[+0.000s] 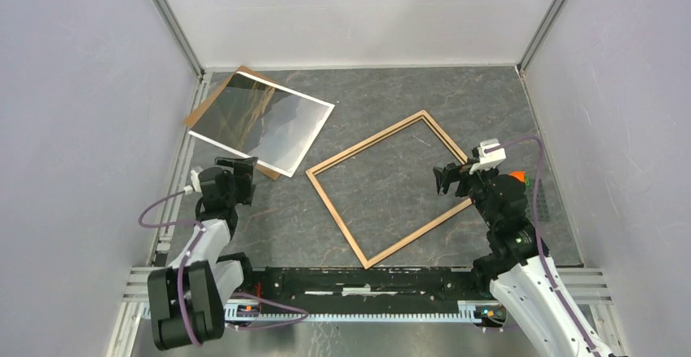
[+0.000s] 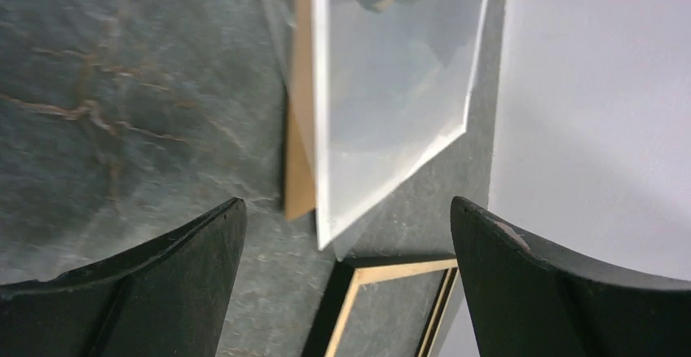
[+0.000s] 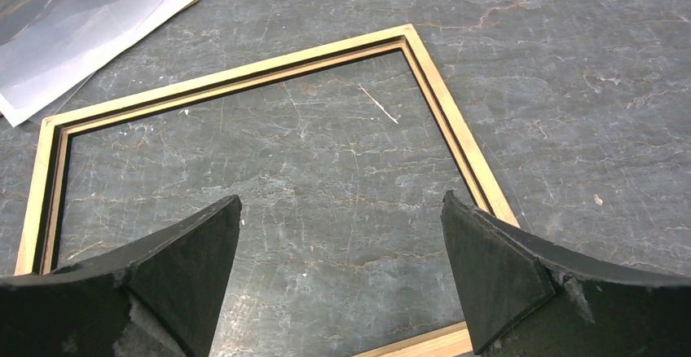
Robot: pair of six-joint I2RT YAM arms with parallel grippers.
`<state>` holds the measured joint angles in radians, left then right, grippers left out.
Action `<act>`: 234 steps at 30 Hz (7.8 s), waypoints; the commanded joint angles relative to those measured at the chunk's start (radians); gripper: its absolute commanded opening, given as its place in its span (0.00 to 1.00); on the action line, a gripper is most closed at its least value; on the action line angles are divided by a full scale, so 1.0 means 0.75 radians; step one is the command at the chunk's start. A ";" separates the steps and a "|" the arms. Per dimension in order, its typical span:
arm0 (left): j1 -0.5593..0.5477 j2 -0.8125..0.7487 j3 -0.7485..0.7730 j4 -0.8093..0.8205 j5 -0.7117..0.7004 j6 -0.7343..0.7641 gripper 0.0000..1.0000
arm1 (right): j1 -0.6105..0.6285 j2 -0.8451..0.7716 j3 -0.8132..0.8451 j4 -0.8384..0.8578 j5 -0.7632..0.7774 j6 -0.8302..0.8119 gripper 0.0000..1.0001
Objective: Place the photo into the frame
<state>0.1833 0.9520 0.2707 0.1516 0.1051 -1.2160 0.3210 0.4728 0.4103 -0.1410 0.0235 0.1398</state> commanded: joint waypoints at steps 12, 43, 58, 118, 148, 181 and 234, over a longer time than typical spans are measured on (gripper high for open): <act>0.183 0.705 -0.126 1.123 -0.064 -0.113 0.98 | 0.007 -0.033 -0.019 0.066 -0.013 -0.036 0.98; 0.243 1.247 -0.052 1.825 0.051 -0.151 0.05 | 0.006 0.041 -0.035 0.086 -0.068 -0.031 0.98; 0.240 0.552 0.038 0.780 0.091 -0.052 0.02 | 0.051 0.293 -0.043 0.136 -0.226 -0.066 0.98; 0.227 -0.182 0.489 -0.606 0.340 0.470 0.02 | 1.237 2.240 1.749 0.247 0.815 -1.036 0.80; 0.226 -0.078 0.880 -0.740 0.463 0.728 1.00 | 1.178 2.270 1.983 0.232 0.851 -1.016 0.00; -0.537 0.474 1.713 -0.605 0.700 0.670 1.00 | 0.293 1.554 1.685 0.093 0.279 0.699 0.00; -0.437 0.686 1.245 -0.342 0.703 0.642 1.00 | 0.208 1.498 0.030 1.376 -0.321 1.086 0.75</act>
<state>-0.1379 1.4704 1.2045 -0.1581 0.5968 -0.6899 0.5022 1.5543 0.4271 0.7986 -0.1310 1.0336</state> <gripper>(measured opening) 0.996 0.708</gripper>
